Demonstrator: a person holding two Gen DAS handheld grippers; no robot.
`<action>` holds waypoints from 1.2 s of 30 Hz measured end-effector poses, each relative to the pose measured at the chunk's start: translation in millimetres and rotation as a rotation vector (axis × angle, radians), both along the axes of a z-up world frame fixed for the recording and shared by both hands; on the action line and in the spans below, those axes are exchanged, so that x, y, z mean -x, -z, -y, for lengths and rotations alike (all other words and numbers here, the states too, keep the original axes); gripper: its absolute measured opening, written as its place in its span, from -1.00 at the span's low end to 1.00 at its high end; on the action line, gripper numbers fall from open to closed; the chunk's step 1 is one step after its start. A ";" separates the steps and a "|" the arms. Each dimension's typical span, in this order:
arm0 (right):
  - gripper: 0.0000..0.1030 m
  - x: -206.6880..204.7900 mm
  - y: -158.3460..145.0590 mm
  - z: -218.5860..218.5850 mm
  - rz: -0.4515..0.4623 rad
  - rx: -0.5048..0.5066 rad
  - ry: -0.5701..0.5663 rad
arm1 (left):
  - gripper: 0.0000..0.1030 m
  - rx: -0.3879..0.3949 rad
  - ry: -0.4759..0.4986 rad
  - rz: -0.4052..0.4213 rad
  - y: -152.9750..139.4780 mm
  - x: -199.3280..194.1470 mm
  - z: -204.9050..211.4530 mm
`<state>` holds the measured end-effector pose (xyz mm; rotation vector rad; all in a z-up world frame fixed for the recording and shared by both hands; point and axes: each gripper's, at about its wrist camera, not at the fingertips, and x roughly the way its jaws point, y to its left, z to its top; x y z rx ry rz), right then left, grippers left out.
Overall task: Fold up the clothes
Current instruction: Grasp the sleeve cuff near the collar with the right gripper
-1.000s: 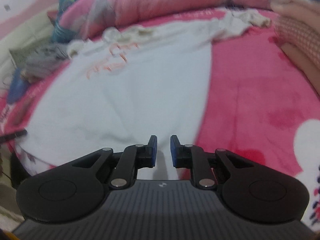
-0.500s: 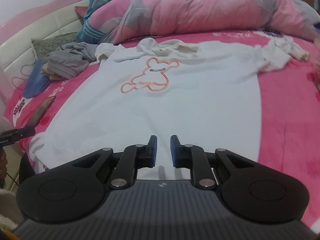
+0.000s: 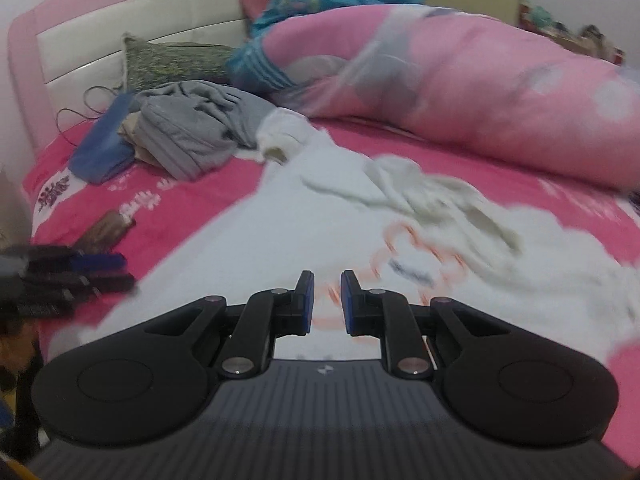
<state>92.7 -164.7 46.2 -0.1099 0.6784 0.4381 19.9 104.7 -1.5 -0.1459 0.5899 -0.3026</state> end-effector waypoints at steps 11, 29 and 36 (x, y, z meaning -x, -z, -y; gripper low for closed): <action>-0.75 -136.0 75.2 -54.3 -0.151 0.017 -0.024 | -0.17 0.095 -0.026 -0.068 59.4 -27.9 -21.2; -0.40 -239.2 63.2 -77.4 -0.184 0.086 0.082 | -0.15 0.274 -0.012 -0.053 74.7 -24.6 -44.2; 0.05 -224.8 48.6 -164.2 0.000 0.279 -0.216 | -0.15 0.295 -0.013 -0.052 76.0 -22.9 -46.2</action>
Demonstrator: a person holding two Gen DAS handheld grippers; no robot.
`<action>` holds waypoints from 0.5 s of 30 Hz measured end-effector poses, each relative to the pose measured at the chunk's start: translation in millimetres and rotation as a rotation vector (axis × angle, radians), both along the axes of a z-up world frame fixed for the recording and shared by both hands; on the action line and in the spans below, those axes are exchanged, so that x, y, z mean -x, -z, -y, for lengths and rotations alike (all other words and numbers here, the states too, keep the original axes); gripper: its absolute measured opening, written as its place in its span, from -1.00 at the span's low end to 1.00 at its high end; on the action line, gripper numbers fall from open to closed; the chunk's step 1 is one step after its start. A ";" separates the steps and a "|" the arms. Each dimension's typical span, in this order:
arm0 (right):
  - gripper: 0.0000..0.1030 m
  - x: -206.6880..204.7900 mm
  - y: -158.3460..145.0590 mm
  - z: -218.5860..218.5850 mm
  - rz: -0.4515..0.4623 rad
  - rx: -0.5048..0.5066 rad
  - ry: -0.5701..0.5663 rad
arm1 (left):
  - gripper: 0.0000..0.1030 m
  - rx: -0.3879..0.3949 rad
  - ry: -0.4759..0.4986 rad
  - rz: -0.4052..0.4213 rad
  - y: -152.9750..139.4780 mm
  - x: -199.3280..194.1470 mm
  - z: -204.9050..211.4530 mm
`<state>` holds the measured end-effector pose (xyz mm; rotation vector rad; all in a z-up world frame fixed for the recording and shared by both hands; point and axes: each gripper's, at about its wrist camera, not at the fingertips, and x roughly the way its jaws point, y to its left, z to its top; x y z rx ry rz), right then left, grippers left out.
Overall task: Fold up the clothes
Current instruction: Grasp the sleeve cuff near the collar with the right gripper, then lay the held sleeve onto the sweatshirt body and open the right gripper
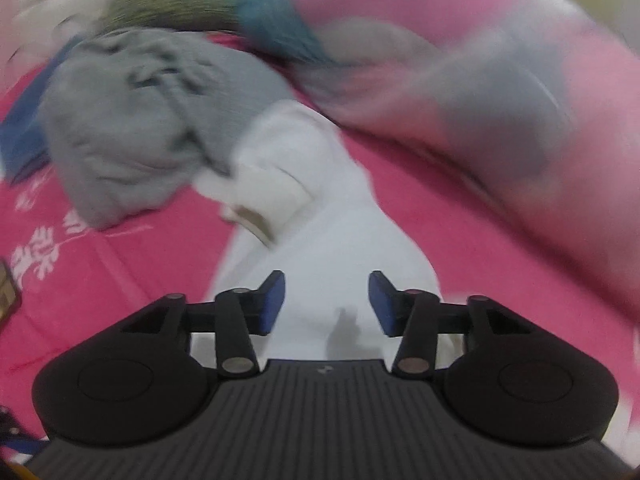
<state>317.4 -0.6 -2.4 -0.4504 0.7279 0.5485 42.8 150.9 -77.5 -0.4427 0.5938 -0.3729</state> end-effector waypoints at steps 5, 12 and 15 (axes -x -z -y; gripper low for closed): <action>0.22 -12.5 46.4 -79.6 0.137 0.231 -0.214 | -0.14 0.017 0.003 0.003 1.9 0.3 -1.9; -0.82 -50.2 51.6 -91.2 0.151 0.181 -0.157 | -0.13 0.039 0.010 0.004 3.6 0.3 -5.1; -0.87 -49.5 17.4 -74.4 0.166 0.065 -0.126 | -0.12 0.042 0.011 0.003 3.6 0.1 -5.5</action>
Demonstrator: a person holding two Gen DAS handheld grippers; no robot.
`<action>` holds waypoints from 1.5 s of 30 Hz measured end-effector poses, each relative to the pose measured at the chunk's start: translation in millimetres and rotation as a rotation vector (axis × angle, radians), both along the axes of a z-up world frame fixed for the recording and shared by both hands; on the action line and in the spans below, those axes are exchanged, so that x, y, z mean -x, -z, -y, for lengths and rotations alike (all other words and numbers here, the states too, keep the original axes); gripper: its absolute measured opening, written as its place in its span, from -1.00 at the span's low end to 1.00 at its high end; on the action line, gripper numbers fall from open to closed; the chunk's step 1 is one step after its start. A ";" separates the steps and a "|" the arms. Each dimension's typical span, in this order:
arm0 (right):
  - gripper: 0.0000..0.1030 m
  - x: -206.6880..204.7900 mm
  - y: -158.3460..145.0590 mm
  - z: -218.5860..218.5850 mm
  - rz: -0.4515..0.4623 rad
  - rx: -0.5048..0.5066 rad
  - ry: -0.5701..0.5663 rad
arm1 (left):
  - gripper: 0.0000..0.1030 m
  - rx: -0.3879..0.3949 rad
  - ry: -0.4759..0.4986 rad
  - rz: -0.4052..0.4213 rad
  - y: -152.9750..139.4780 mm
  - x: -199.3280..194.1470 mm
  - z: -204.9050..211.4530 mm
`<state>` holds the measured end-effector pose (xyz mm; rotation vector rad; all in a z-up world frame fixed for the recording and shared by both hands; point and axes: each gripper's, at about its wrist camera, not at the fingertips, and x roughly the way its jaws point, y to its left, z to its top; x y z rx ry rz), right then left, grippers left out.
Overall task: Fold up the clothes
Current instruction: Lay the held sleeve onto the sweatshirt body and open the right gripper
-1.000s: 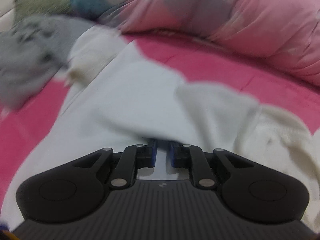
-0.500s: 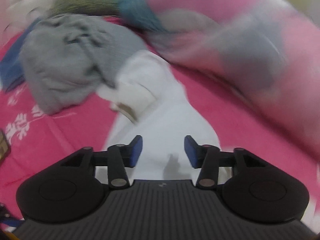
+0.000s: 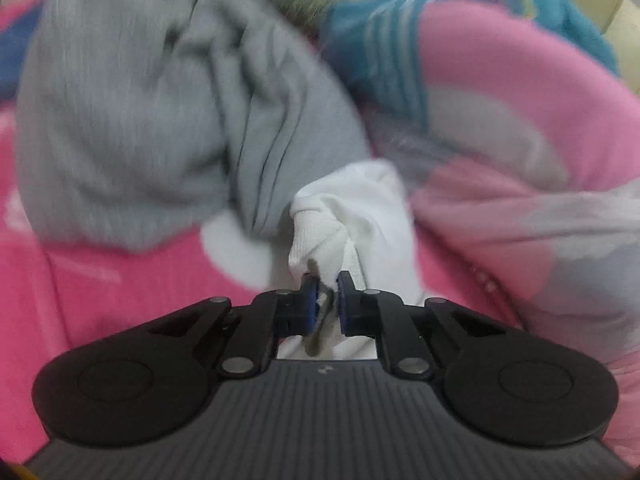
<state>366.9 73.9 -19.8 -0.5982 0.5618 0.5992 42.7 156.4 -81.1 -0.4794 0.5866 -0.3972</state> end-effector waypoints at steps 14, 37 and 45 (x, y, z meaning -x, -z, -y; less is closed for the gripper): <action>-0.88 -1.7 -166.9 41.7 0.022 -0.431 0.139 | -0.12 0.009 -0.002 -0.003 1.0 -3.2 -1.0; -0.69 -73.5 -170.7 -84.8 -0.236 -0.561 0.107 | -0.12 0.018 -0.005 -0.002 1.8 -2.2 -2.8; -0.30 -53.6 -174.8 -60.3 -0.157 -0.641 -0.033 | -0.12 0.012 -0.007 0.000 1.3 -1.2 -0.7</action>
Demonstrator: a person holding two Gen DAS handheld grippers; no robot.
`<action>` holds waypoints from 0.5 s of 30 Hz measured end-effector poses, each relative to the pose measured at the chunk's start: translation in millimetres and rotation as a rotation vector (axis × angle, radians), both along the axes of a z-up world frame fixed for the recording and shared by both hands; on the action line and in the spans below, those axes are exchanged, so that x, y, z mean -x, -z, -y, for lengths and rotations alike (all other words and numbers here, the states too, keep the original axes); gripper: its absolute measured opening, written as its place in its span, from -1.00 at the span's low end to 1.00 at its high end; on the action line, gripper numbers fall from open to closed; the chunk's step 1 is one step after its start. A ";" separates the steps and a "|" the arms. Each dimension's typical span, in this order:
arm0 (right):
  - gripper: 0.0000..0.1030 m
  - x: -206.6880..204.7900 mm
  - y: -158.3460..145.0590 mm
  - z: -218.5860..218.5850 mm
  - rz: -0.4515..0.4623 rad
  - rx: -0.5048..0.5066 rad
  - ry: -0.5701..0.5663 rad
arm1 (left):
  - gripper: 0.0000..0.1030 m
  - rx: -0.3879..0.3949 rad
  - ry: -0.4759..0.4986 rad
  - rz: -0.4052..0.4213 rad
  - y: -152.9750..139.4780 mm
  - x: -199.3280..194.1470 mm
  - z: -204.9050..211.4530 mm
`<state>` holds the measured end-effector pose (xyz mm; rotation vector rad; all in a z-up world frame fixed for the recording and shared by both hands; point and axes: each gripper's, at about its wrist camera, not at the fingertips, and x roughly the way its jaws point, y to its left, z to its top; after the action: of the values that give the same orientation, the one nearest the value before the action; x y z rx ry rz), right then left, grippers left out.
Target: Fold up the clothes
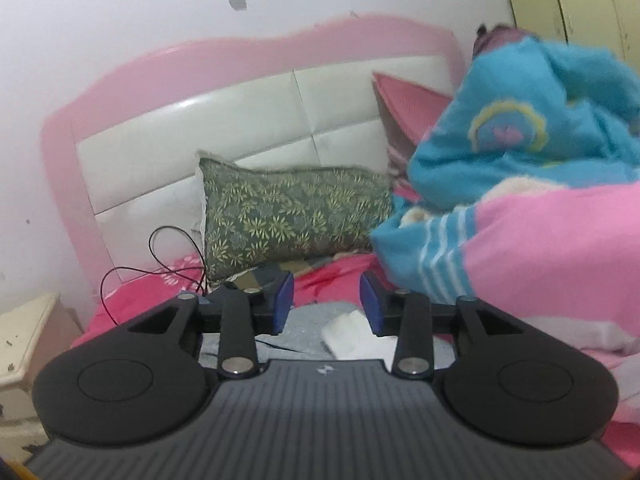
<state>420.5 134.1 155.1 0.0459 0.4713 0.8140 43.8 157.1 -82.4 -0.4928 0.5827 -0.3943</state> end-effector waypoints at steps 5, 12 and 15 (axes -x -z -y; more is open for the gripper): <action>-0.30 13.0 23.5 34.8 -0.081 0.135 0.012 | -0.12 -0.001 -0.003 0.000 0.1 -0.3 0.3; -0.12 18.7 104.9 24.3 -0.158 0.400 -0.041 | -0.12 -0.001 -0.004 0.000 -0.1 -0.4 0.6; -0.04 10.1 134.0 15.0 -0.171 0.451 -0.041 | -0.12 -0.002 -0.002 0.000 -0.2 -0.4 0.7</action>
<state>410.4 119.1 21.1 -0.3145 0.8112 0.7313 44.2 156.4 -82.3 -0.4912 0.5824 -0.3914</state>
